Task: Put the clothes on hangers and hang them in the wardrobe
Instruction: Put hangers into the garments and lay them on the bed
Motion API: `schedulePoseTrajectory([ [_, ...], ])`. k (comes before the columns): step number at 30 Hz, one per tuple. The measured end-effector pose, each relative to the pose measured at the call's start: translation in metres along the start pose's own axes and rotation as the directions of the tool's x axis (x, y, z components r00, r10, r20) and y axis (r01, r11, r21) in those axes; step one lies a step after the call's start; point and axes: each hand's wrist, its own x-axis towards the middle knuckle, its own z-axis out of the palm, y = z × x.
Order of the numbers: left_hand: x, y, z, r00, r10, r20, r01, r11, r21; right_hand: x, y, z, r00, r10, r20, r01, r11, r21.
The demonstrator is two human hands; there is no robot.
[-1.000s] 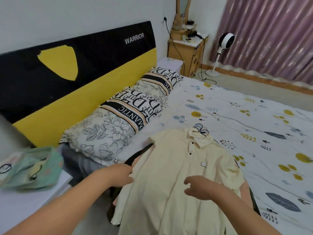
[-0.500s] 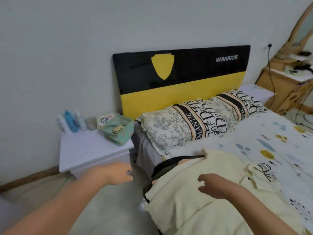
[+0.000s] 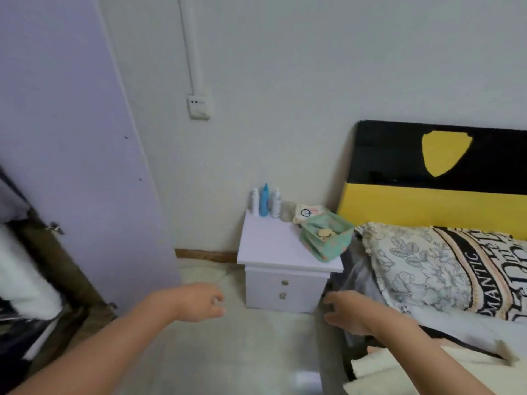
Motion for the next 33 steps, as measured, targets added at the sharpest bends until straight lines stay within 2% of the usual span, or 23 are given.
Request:
schedulePoseTrajectory([
  [11, -0.091, -0.211, -0.021, 0.952, -0.289, -0.099, 0.267, 0.945, -0.192, 0.077, -0.227, -0.005, 0.96, -0.264, 0.098, 0.272, 0.958, -0.09],
  [20, -0.132, -0.325, -0.036, 0.855, -0.507, -0.112, 0.416, 0.797, -0.437, 0.155, -0.364, -0.04, 0.864, -0.466, 0.19, 0.499, 0.842, -0.206],
  [26, -0.148, -0.391, -0.068, 0.745, -0.637, -0.198, 0.426, 0.683, -0.593, 0.2, -0.463, -0.086, 0.772, -0.62, 0.143, 0.633, 0.729, -0.26],
  [33, -0.165, -0.452, -0.099, 0.545, -0.776, -0.318, 0.377, 0.565, -0.734, 0.2, -0.583, -0.135, 0.587, -0.806, 0.08, 0.799, 0.561, -0.215],
])
